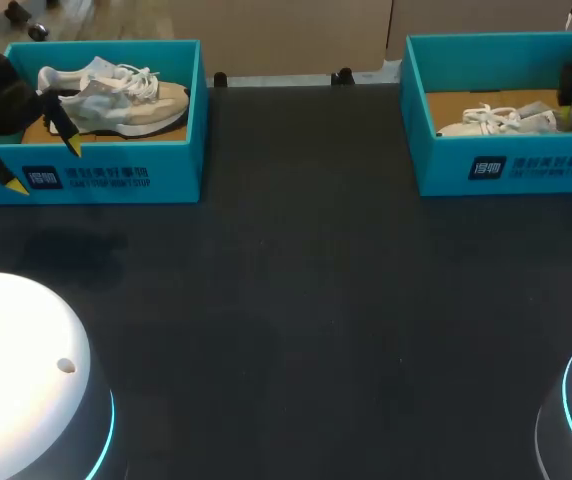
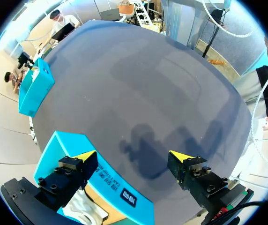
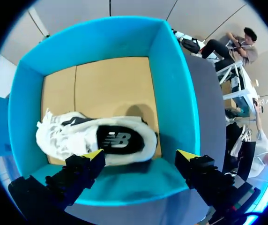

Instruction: Take the shoe out of the shoebox, open the shoe tongue, remove and reinsert the insole, then place the shoe into the shoebox

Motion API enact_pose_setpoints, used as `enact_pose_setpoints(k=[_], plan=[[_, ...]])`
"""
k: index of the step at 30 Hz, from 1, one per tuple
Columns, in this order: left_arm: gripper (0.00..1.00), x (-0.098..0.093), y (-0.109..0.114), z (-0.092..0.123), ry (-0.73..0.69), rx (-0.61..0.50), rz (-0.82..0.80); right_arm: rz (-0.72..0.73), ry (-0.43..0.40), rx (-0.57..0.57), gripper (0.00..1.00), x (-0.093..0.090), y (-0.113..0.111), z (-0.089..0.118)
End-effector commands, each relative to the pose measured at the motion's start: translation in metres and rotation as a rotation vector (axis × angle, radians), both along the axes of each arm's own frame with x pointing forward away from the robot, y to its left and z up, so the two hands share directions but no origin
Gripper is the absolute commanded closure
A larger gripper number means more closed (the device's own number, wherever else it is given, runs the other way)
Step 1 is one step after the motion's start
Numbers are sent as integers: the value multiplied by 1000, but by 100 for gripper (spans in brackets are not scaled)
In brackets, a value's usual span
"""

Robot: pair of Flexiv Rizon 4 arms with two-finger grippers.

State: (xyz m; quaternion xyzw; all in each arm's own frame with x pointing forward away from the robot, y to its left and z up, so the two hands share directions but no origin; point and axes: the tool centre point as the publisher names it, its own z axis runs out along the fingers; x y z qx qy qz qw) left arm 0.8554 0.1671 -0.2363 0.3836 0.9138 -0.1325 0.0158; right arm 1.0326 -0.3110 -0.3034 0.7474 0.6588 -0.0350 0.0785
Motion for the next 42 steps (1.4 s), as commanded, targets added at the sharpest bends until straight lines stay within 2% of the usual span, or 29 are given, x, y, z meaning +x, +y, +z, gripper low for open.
enact_pose_setpoints(k=[1, 9, 14, 20, 29, 31, 40, 42], plan=[[0, -1, 0, 0, -1, 3, 0, 5, -10, 5, 0, -18, 11, 28], [0, -1, 0, 0, -1, 3, 0, 36, -16, 66, 0, -43, 35, 55], [0, -1, 0, 0, -1, 3, 0, 33, -18, 65, 0, -71, 55, 72], [0, -1, 0, 0, -1, 3, 0, -4, -7, 74, 0, -99, 71, 78], [0, -1, 0, 0, -1, 3, 0, -33, 5, 110, 0, -127, 88, 79], [0, -1, 0, 0, -1, 3, 0, -34, 5, 110, 0, -133, 91, 81], [0, -1, 0, 0, -1, 3, 0, -34, 5, 110, 0, -133, 91, 81], [0, 12, -2, 5, 5, 56, 134, -34, 5, 110, 0, -133, 91, 81]])
